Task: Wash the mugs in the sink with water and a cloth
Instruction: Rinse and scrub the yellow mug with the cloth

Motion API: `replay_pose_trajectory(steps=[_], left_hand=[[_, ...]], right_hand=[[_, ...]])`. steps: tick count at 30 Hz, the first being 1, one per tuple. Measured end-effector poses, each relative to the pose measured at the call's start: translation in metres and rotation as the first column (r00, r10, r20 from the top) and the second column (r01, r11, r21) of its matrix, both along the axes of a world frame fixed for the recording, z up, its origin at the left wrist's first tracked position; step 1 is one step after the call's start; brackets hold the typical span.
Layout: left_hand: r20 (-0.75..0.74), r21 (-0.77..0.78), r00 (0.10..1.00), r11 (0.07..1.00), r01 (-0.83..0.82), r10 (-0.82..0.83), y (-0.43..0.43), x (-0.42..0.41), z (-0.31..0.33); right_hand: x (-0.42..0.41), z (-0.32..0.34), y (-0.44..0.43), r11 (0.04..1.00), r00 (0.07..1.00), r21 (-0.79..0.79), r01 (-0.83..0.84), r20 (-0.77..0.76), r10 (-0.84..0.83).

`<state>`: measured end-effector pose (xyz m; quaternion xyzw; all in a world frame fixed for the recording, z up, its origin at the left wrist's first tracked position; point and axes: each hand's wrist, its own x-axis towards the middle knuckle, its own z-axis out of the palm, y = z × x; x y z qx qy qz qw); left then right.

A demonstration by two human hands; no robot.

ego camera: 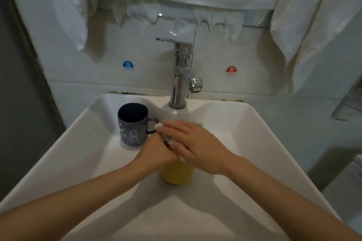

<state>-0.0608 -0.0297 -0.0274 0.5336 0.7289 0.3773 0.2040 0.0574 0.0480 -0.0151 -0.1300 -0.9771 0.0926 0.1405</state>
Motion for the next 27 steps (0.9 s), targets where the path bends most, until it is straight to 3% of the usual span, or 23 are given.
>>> replay_pose_trajectory(steps=[2,4,5,7,10,12,13,15,16,18,20,23,27], left_hand=[[0.106,0.102,0.994,0.995,0.017,-0.028,0.000,-0.002,-0.006],[0.195,0.152,0.980,0.988,0.006,-0.036,0.000,-0.001,-0.007],[0.196,0.146,0.980,0.989,0.007,-0.036,0.000,-0.002,-0.009],[0.222,0.129,0.975,0.992,-0.003,-0.026,0.001,-0.003,-0.012],[0.225,0.120,0.974,0.992,-0.025,-0.003,0.002,-0.005,-0.012],[0.213,0.114,0.977,0.992,-0.047,0.022,0.003,-0.005,-0.011],[0.239,0.111,0.971,0.993,-0.048,0.020,0.003,-0.005,-0.011],[0.351,0.121,0.936,0.992,-0.048,0.002,0.003,-0.005,-0.010],[0.415,0.119,0.910,0.991,-0.058,0.003,0.003,-0.005,-0.009],[0.536,0.120,0.843,0.986,-0.114,0.033,0.003,-0.006,-0.005],[0.612,0.124,0.790,0.982,-0.144,0.039,0.002,-0.008,-0.003],[0.688,0.112,0.726,0.986,-0.122,0.012,0.000,-0.010,-0.003],[0.713,0.153,0.695,0.988,-0.018,-0.098,-0.001,-0.011,0.000]], right_hand=[[0.001,0.002,0.009,0.959,0.987,-0.264,0.104,-0.092,-0.132],[0.010,0.005,0.019,0.800,0.959,-0.576,0.168,-0.091,-0.267],[0.014,0.004,0.021,0.748,0.953,-0.638,0.182,-0.075,-0.295],[0.016,0.001,0.015,0.813,0.955,-0.547,0.200,-0.076,-0.286],[0.006,-0.004,-0.005,0.989,0.986,-0.103,0.106,-0.121,-0.119],[0.003,-0.006,-0.006,0.995,0.995,0.093,0.039,-0.092,-0.031],[0.003,-0.006,-0.004,0.997,0.993,0.067,0.044,-0.108,-0.037],[0.007,-0.005,0.006,0.967,0.963,-0.228,0.111,-0.216,-0.161],[0.008,-0.006,0.011,0.908,0.930,-0.396,0.137,-0.265,-0.256],[0.011,-0.011,0.021,0.821,0.867,-0.539,0.189,-0.302,-0.397],[0.012,-0.018,0.023,0.806,0.850,-0.555,0.207,-0.305,-0.429],[0.010,-0.022,0.020,0.858,0.848,-0.473,0.200,-0.355,-0.393],[0.010,-0.023,0.021,0.915,0.793,-0.352,0.199,-0.491,-0.361]])
